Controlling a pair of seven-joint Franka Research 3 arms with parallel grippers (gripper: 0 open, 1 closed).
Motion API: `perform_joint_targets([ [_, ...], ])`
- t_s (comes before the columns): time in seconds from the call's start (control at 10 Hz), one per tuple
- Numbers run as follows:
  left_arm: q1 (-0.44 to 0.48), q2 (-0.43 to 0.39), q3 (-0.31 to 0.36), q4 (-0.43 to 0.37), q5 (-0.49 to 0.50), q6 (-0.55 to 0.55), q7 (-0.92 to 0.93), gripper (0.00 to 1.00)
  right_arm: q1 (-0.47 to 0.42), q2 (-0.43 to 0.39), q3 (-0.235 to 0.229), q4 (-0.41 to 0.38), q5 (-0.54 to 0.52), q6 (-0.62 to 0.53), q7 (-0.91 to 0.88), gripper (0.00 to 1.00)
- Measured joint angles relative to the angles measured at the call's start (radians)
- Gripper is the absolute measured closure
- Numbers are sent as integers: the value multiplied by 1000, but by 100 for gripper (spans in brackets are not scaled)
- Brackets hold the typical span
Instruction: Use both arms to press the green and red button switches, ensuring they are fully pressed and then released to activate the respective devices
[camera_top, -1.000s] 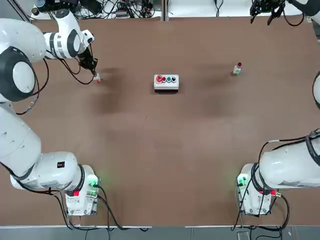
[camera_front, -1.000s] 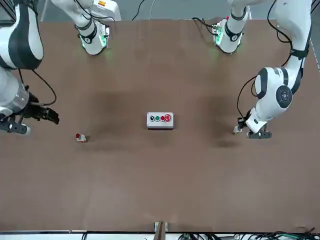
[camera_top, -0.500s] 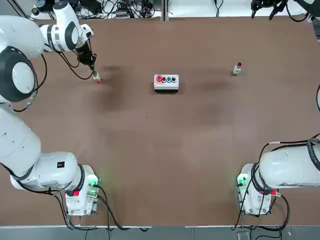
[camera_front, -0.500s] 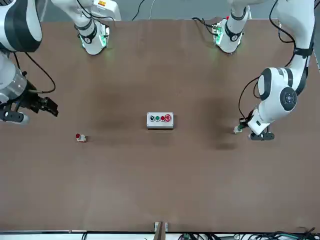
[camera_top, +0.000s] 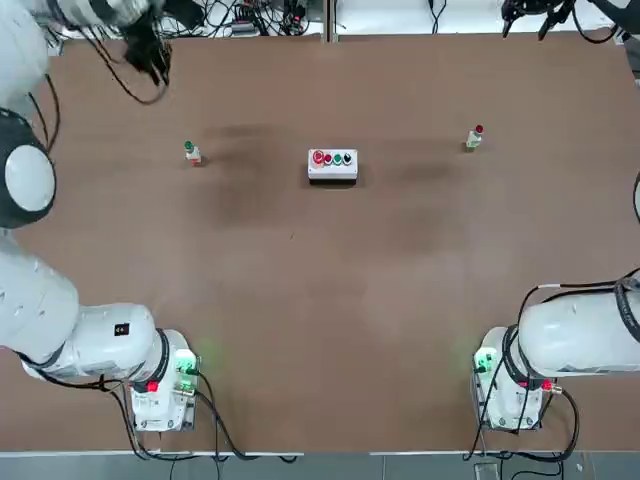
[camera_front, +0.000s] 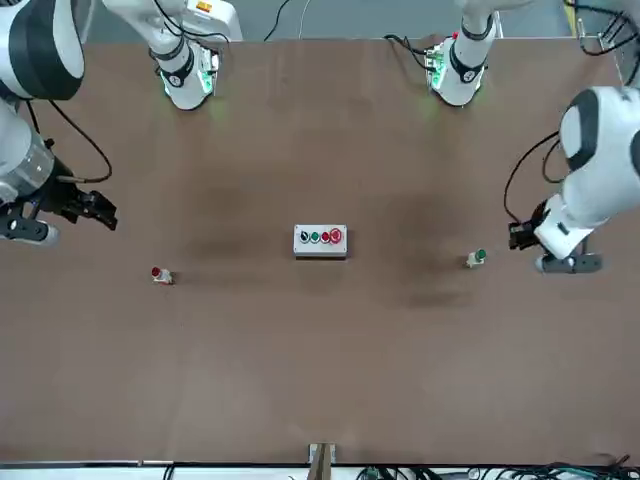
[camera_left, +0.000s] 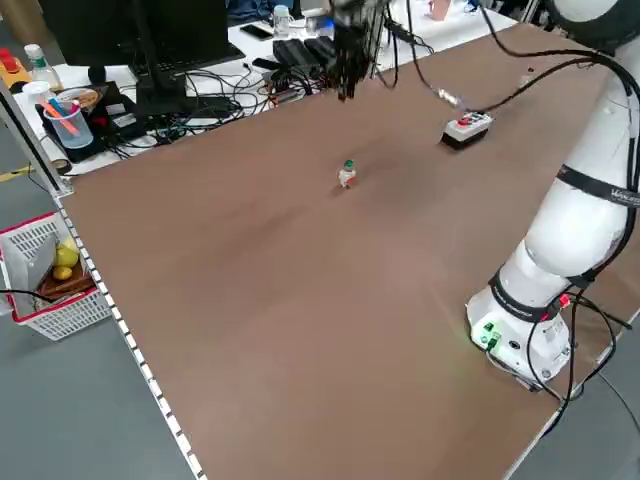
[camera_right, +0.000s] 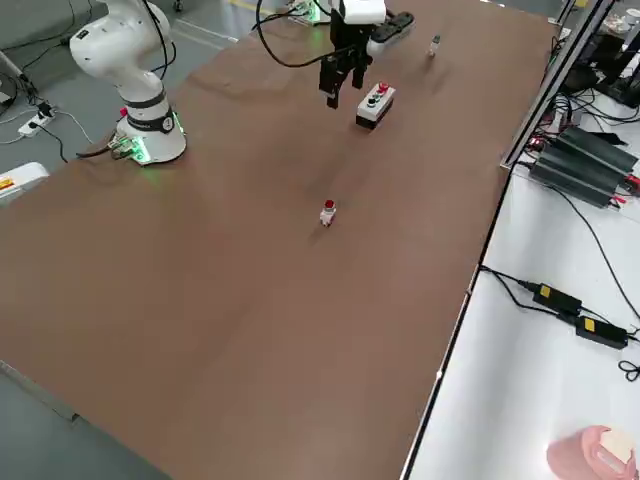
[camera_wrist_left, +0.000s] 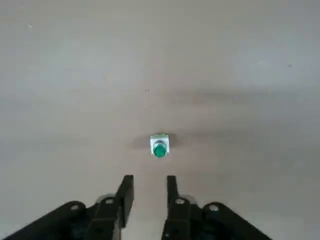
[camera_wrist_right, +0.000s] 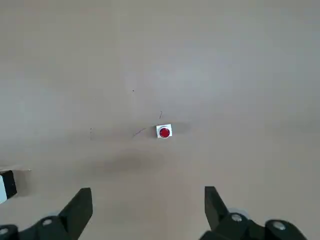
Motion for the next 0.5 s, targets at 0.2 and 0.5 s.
perform_joint_targets([
  [0.2, -1, -5, -4, 137, 0, -106, -1, 32, 3, -16, 0, 0, 0, -16, 0, 1],
  [0.5, -1, -37, -15, 203, 0, -134, -3, 0, 19, -59, 3, 1, 0, -53, 0, 1],
])
